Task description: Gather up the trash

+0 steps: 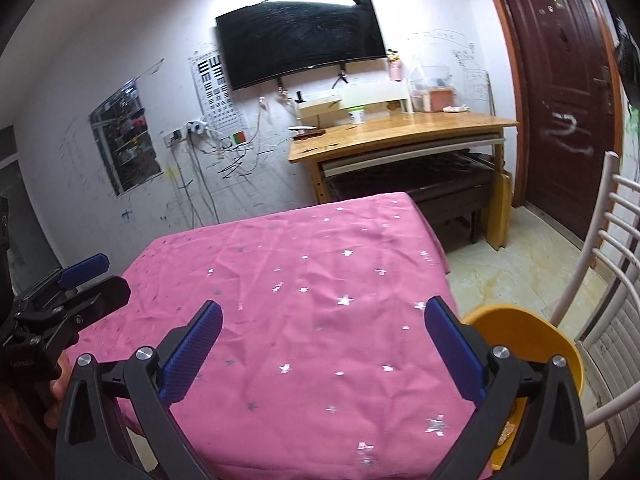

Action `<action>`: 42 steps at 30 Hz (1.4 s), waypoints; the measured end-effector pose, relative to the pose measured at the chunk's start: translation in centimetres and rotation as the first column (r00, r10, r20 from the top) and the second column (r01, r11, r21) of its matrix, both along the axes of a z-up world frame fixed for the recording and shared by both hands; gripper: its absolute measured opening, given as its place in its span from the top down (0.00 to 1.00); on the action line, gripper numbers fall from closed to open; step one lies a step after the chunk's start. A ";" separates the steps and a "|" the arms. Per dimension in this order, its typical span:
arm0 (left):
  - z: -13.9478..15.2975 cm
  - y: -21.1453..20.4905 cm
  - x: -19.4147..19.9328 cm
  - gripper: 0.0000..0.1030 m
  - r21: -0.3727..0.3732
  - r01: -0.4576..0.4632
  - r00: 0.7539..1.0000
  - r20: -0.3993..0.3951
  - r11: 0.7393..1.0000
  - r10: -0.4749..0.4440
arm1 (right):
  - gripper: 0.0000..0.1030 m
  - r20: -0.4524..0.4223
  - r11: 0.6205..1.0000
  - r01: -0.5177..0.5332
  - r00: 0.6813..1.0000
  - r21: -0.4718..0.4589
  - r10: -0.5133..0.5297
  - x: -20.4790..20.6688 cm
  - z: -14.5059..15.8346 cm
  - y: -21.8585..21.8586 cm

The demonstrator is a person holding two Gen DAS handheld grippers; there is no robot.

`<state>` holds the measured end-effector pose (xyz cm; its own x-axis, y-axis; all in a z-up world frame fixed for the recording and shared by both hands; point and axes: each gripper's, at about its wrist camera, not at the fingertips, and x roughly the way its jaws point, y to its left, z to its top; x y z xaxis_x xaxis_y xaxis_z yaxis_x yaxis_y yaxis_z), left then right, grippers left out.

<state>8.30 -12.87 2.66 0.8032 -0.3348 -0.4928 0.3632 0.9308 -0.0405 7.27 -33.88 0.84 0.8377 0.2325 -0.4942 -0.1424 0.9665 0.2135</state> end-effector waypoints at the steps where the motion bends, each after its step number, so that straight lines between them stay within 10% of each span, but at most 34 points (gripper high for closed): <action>1: 0.0 0.4 -0.1 0.06 -0.002 -0.008 1.000 0.000 1.000 0.008 | 0.08 0.002 1.000 -0.006 1.000 -0.003 0.006 0.0 0.1 0.4; 42: -0.9 7.9 -1.4 0.06 -0.075 -0.152 0.988 -0.036 0.986 0.149 | 0.08 0.015 0.992 -0.107 0.994 -0.064 0.108 -0.7 0.8 6.1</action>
